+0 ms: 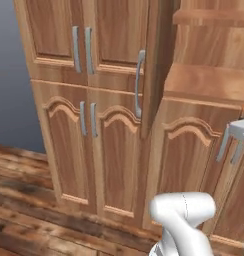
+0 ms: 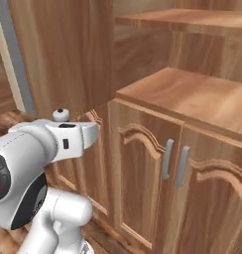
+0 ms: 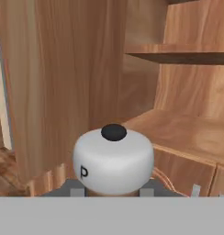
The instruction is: Retrieve the shaker from the cabinet and place it next the steak on a plate on the dining table.
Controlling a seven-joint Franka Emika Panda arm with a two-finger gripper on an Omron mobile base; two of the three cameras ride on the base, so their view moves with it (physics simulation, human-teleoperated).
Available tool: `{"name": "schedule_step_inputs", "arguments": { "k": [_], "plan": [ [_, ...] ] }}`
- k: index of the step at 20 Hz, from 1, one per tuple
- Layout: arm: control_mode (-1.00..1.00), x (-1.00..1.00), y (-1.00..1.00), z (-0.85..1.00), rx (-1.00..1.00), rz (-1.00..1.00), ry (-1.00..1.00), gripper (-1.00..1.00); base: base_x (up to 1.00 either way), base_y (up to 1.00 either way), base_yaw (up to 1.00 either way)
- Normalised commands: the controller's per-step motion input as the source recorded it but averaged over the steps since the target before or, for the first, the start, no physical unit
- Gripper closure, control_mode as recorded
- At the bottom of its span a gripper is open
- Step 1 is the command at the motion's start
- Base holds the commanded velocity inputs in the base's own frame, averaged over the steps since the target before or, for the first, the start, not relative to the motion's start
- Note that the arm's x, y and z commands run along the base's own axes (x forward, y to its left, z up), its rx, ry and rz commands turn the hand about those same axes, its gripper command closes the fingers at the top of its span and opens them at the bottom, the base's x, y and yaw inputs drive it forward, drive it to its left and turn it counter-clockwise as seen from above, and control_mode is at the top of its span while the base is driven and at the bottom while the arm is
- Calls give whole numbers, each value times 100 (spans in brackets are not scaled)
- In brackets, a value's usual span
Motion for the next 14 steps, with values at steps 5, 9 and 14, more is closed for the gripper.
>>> {"name": "schedule_step_inputs", "arguments": {
  "k": [5, 9, 14],
  "plan": [
    [100, 0, 0, 0, 0, 0, 0, 100, -18, 46, 90],
    [100, 0, 0, 0, 0, 0, 0, 100, -9, 40, 95],
    [100, 0, 0, 0, 0, 0, 0, 100, -11, 63, 87]
  ]
}}
